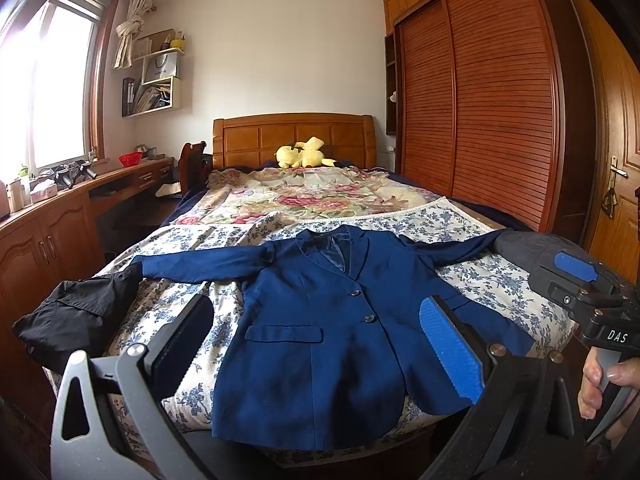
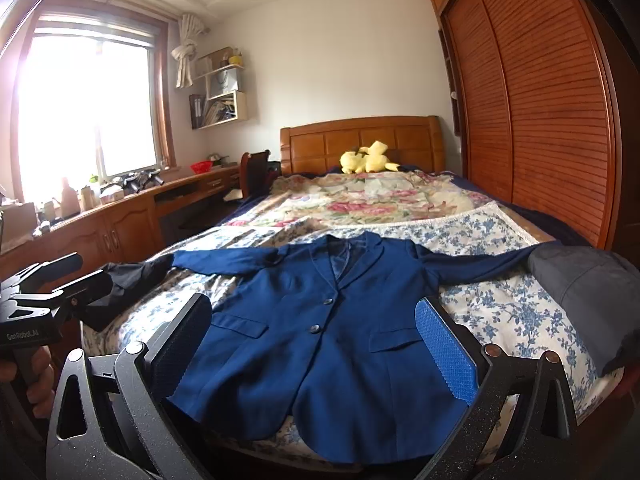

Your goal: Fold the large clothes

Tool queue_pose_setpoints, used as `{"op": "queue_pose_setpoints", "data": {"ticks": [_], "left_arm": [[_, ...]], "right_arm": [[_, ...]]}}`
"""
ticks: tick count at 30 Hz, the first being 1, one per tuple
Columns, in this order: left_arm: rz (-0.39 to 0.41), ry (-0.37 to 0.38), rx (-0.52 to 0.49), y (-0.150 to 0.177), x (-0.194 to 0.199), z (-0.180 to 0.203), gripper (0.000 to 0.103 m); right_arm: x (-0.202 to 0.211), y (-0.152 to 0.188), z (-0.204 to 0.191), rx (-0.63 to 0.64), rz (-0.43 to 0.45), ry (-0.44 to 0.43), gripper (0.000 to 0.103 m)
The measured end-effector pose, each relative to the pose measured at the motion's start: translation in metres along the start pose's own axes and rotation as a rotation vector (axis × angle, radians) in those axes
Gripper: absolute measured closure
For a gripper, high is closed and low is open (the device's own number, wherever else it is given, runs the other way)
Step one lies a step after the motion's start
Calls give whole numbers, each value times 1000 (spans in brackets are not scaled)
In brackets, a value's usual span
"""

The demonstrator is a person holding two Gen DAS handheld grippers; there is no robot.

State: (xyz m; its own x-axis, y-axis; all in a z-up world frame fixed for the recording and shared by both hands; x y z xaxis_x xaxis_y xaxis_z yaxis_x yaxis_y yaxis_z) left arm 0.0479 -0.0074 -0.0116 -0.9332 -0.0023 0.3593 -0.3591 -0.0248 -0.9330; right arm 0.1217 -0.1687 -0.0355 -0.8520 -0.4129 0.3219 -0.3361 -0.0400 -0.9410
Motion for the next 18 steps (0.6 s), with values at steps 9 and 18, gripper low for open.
{"op": "queue_pose_setpoints", "data": {"ticks": [9, 18], "left_arm": [[0, -2, 0, 0, 1, 1, 0], [-3, 2, -1, 0, 1, 3, 0]], "right_arm": [[0, 0, 1, -2, 1, -1, 0], [0, 1, 1, -2, 2, -1, 0]]}}
Point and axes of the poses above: each gripper's, at about its wrist camera, not at the fingertips, and x roughly against the way its jaws point, z to its right, y to its underside, the point moved 6 cm from there along -x, roughly the way its jaws point
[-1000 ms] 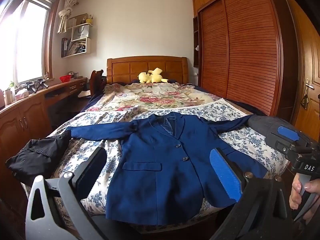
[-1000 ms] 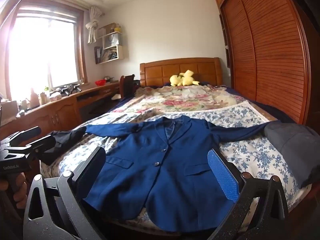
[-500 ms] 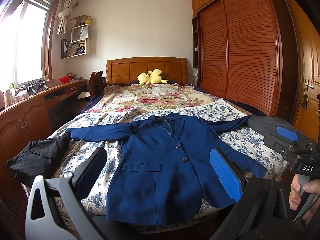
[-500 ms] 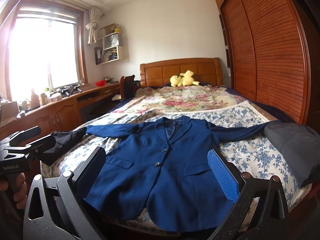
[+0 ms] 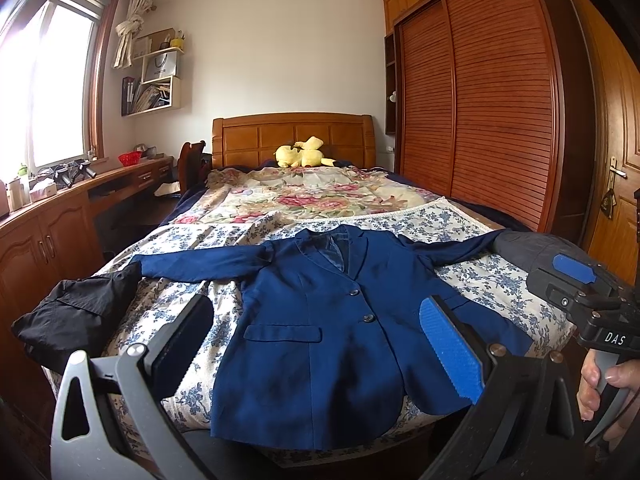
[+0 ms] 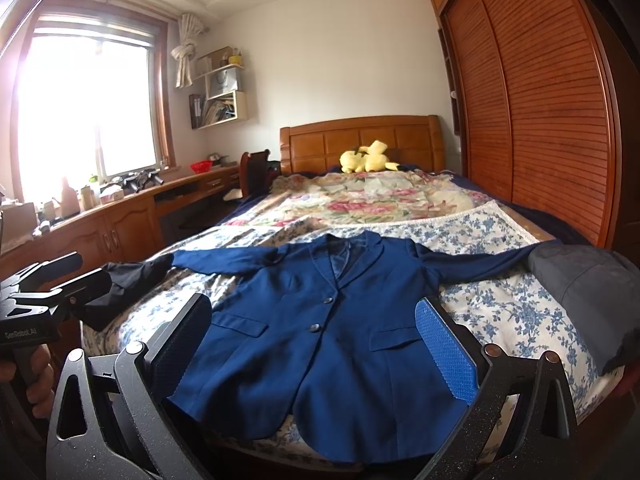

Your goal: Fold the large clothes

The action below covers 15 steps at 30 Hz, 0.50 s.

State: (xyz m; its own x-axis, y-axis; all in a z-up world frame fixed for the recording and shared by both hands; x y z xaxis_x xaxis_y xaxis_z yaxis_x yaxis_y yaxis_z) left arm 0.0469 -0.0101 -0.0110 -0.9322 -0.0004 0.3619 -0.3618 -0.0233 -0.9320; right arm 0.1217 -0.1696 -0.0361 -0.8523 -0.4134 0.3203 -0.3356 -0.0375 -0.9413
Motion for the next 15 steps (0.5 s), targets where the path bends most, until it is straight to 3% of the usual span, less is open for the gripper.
{"op": "queue_pose_setpoints", "data": {"ticks": [15], "left_arm": [[7, -1, -8, -1, 2, 1, 0]], "right_arm": [[0, -1, -1, -2, 0, -2, 0]]}}
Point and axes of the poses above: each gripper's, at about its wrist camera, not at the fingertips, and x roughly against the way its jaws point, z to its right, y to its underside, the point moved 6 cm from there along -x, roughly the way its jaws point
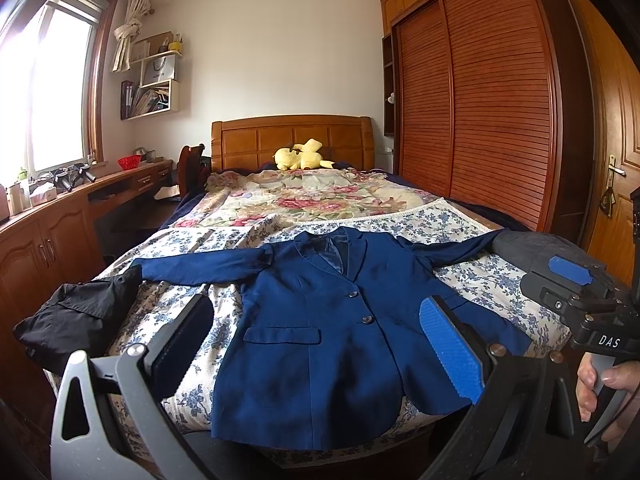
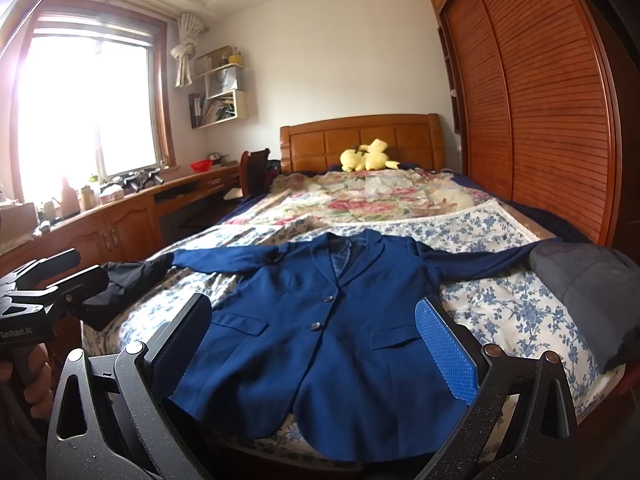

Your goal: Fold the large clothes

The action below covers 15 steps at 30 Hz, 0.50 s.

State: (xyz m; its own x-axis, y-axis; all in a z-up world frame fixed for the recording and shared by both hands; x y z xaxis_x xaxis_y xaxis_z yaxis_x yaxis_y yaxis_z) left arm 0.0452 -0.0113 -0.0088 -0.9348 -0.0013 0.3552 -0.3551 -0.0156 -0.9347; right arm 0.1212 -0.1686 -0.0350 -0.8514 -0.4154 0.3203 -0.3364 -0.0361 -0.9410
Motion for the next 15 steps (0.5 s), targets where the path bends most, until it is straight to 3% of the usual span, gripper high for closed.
{"op": "queue_pose_setpoints", "data": {"ticks": [15], "left_arm": [[-2, 0, 1, 1, 2, 1, 0]], "right_arm": [[0, 1, 1, -1, -1, 0, 0]]}}
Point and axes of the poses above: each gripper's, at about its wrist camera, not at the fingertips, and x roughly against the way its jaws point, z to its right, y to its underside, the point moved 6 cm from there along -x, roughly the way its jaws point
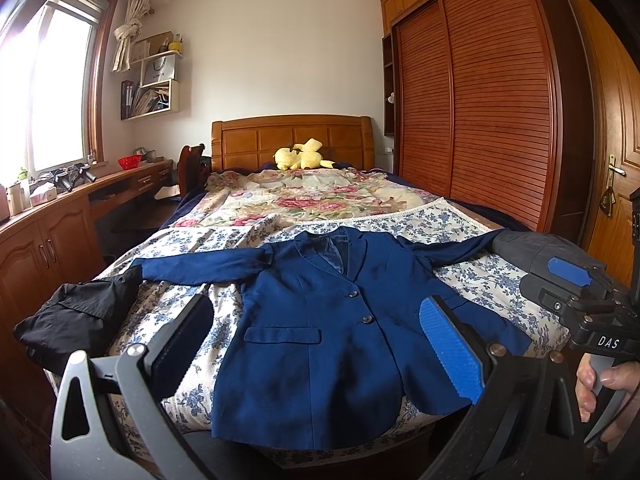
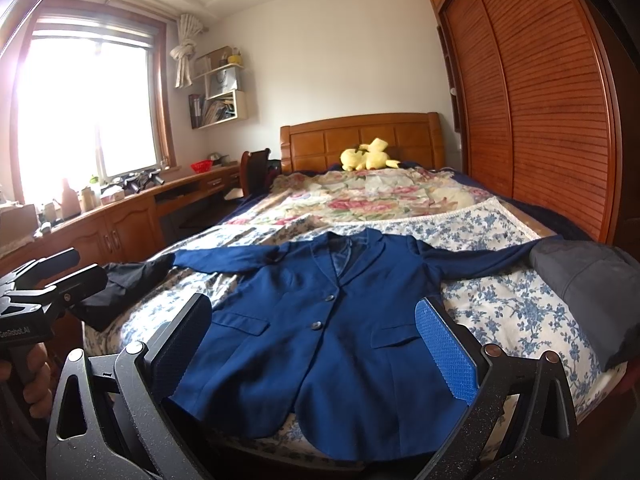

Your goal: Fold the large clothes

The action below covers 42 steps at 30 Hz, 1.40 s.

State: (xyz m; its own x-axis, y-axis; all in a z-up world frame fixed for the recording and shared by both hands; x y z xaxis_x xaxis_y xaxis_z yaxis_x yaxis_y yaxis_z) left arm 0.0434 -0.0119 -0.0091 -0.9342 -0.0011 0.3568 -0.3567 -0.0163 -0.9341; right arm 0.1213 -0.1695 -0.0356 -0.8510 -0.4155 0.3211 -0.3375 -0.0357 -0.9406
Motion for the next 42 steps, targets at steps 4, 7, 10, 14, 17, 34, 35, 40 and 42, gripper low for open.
{"op": "queue_pose_setpoints", "data": {"ticks": [4, 7, 10, 14, 17, 34, 35, 40, 42], "left_arm": [[0, -1, 0, 0, -1, 0, 0], [-3, 1, 1, 0, -2, 0, 0], [-4, 2, 2, 0, -2, 0, 0], [-5, 3, 2, 1, -2, -1, 0], [-11, 2, 4, 2, -5, -3, 0], [-128, -38, 61, 49, -103, -72, 0], [-135, -43, 62, 51, -106, -77, 0], [-165, -94, 61, 61, -131, -107, 0], [-184, -116, 67, 66, -142, -120, 0]], "right_arm": [[0, 0, 0, -1, -1, -1, 0], [0, 0, 0, -1, 0, -1, 0], [0, 0, 0, -2, -1, -1, 0], [0, 0, 0, -1, -1, 0, 0], [0, -1, 1, -3, -3, -1, 0], [-94, 40, 5, 23, -100, -40, 0], [-104, 41, 4, 33, -107, -47, 0], [-153, 39, -5, 74, -129, -78, 0], [-172, 36, -11, 87, -130, -96, 0]]}}
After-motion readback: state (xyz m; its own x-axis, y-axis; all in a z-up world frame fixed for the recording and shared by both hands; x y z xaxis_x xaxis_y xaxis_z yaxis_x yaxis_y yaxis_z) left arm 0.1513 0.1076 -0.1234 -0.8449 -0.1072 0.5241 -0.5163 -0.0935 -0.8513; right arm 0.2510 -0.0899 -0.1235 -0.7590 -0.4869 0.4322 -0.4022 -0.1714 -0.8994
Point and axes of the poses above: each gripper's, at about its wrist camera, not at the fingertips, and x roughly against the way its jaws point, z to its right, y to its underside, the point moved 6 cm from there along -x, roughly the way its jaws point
